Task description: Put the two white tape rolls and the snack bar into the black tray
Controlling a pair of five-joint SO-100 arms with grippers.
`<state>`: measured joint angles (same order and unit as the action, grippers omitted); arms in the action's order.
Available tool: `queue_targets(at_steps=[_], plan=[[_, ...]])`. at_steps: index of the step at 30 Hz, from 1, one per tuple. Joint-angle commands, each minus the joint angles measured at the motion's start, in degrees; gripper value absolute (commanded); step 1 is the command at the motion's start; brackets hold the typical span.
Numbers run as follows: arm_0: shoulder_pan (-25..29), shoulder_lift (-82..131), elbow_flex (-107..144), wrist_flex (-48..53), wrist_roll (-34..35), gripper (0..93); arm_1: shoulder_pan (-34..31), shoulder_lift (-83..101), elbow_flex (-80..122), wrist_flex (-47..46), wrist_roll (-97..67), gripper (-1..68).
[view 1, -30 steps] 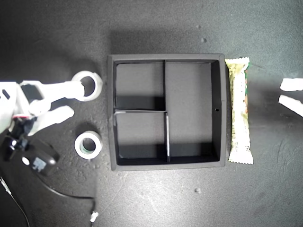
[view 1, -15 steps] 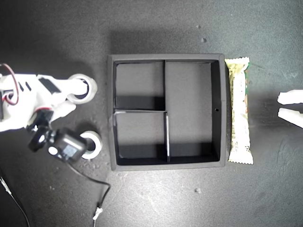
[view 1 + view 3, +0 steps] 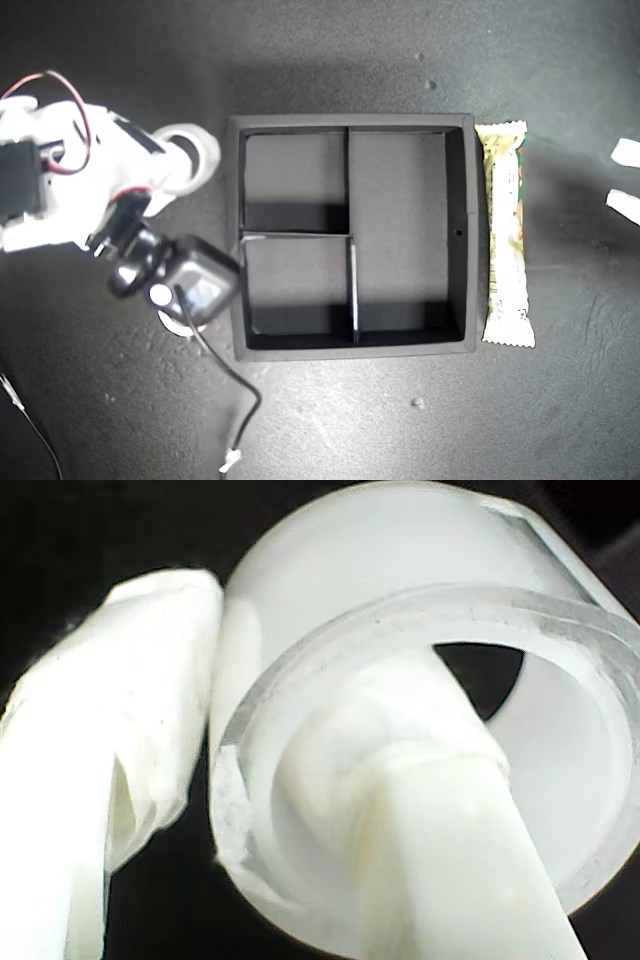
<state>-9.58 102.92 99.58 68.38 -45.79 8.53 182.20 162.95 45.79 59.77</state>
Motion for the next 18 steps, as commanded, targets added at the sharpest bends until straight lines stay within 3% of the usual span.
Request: queue_targets(at_steps=[1, 5, 10, 18], plan=[[1.8, -4.7, -13.5, 3.3, 1.3, 2.0, -1.0, -0.4, -4.9, 1.3, -18.1, 19.9], [4.3, -10.0, -19.6, 3.9, 0.9, 2.7, -3.3, -8.7, -10.5, 2.7, -24.5, 22.5], [6.7, -14.2, -24.0, 3.8, -0.1, 2.9, -8.7, -36.1, -25.9, 2.9, -32.3, 21.7], [8.3, -16.0, -22.4, 0.7, -1.3, 3.4, -7.5, -65.7, -44.5, 9.5, -38.8, 23.4]])
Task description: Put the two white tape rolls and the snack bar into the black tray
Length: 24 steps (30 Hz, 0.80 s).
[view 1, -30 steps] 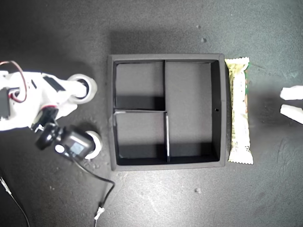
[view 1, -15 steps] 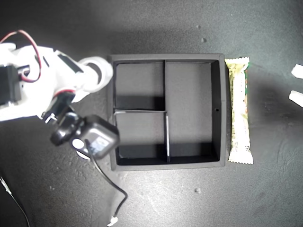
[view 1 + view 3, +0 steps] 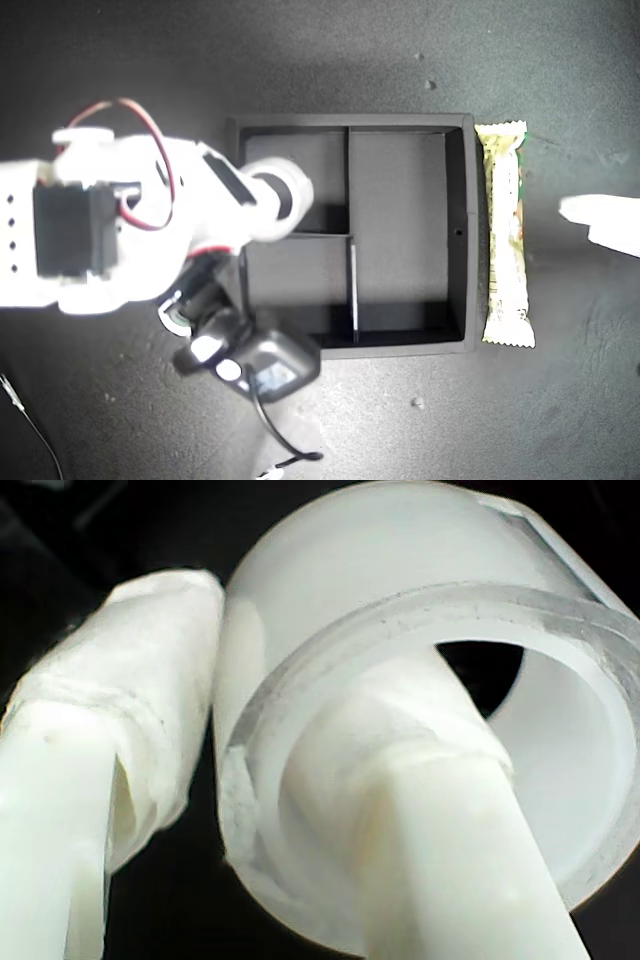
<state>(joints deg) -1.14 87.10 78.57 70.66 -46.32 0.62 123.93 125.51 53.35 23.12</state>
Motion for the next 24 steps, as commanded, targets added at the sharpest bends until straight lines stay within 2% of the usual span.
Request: queue_targets(at_steps=[1, 11, 24], plan=[[-0.4, -0.7, -1.4, -1.8, -0.8, 3.5, 0.6, -10.3, -9.2, 3.1, -2.5, 23.7], [-1.1, -3.6, -1.7, -3.0, -0.4, 3.8, -1.4, -25.4, -19.6, 7.1, -5.3, 25.5], [-1.5, -3.5, -1.8, -1.6, -1.4, 10.5, -1.9, -31.6, -22.9, 6.7, -5.3, 25.4]])
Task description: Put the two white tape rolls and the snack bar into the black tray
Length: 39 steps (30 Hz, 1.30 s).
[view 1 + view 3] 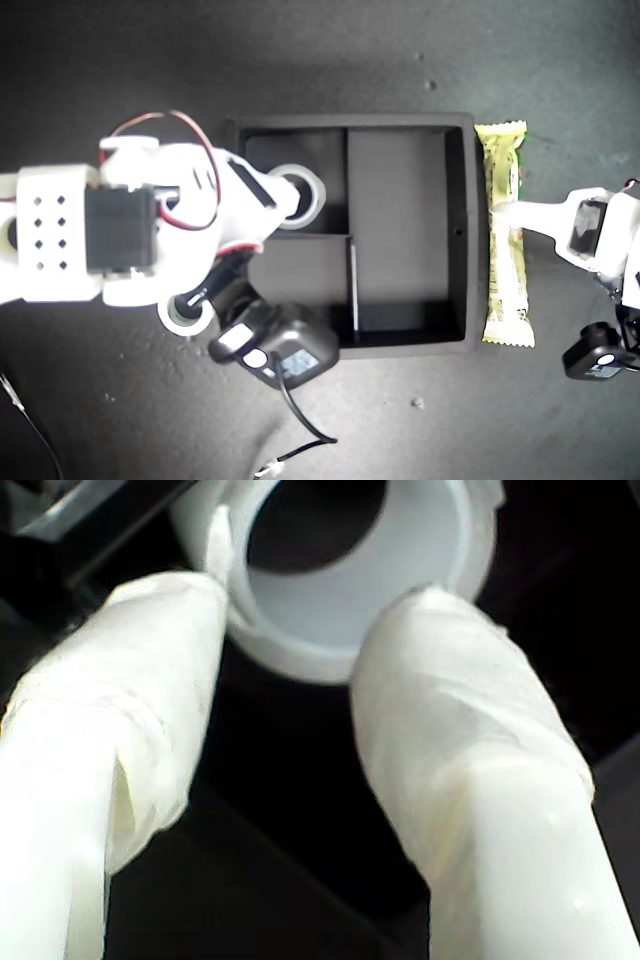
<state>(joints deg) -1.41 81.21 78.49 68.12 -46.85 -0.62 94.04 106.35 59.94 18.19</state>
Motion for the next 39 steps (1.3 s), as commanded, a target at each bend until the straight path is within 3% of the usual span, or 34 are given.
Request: queue_targets(at_steps=[1, 5, 9, 12, 17, 25, 33, 36, 39], plan=[[-1.4, 3.3, -1.7, 1.9, -0.9, 10.5, -0.8, -3.8, -5.1, 0.2, -0.6, 25.5], [-2.6, 11.1, -0.7, 8.3, -1.8, 9.8, -0.4, -9.9, -9.0, 0.4, -1.1, 25.4], [-1.9, 22.7, 3.1, 16.3, -8.0, 9.7, 1.3, -12.1, -8.8, -0.1, -1.1, 23.1], [3.6, 33.6, 12.0, 14.8, -15.4, 9.8, 2.8, -12.2, -7.2, -1.8, 0.1, 16.4], [16.4, 45.9, 29.9, -1.1, -23.2, 8.5, 5.3, -12.0, -7.6, -2.1, 3.4, 0.1], [24.6, 39.6, 38.9, -11.9, -29.7, 8.2, 4.0, -10.5, -15.8, 12.2, 12.0, -0.1], [27.0, 36.6, 40.4, -16.2, -30.4, 8.1, 2.9, -4.0, -39.3, 38.8, 39.9, -0.2], [26.8, 35.3, 40.9, -17.8, -29.7, 8.2, 2.5, -3.6, -44.0, 40.5, 58.3, -0.2], [26.5, 32.8, 40.2, -17.8, -29.5, 8.3, 1.6, -3.6, -43.0, 35.9, 69.5, -0.3]])
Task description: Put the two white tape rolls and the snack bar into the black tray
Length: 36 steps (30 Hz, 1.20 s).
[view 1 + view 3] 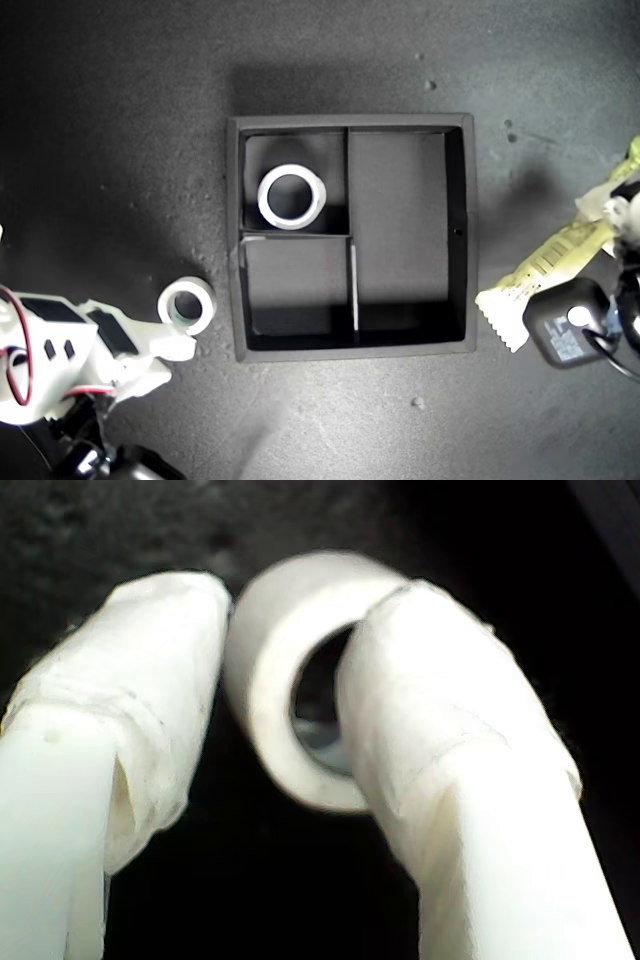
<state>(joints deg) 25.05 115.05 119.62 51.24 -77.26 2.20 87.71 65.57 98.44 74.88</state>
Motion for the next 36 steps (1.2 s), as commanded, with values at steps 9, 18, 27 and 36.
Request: queue_targets(at_steps=[9, 18, 27, 36], plan=[[0.5, -5.8, -2.1, -1.0, -0.5, 8.4, 2.8, 1.8, 5.7, -24.6, -23.4, -0.3], [-0.8, -6.9, -1.1, -1.0, -0.7, 8.6, -5.5, -0.4, 5.0, -36.4, -64.2, -0.3], [-3.2, -8.3, -0.1, -2.0, 0.6, 9.3, -8.6, -3.8, 6.4, -36.3, -67.3, -0.3], [-4.0, -11.3, 0.2, -3.2, 0.1, 9.1, -8.4, -3.8, 6.3, -36.3, -67.4, -0.3]])
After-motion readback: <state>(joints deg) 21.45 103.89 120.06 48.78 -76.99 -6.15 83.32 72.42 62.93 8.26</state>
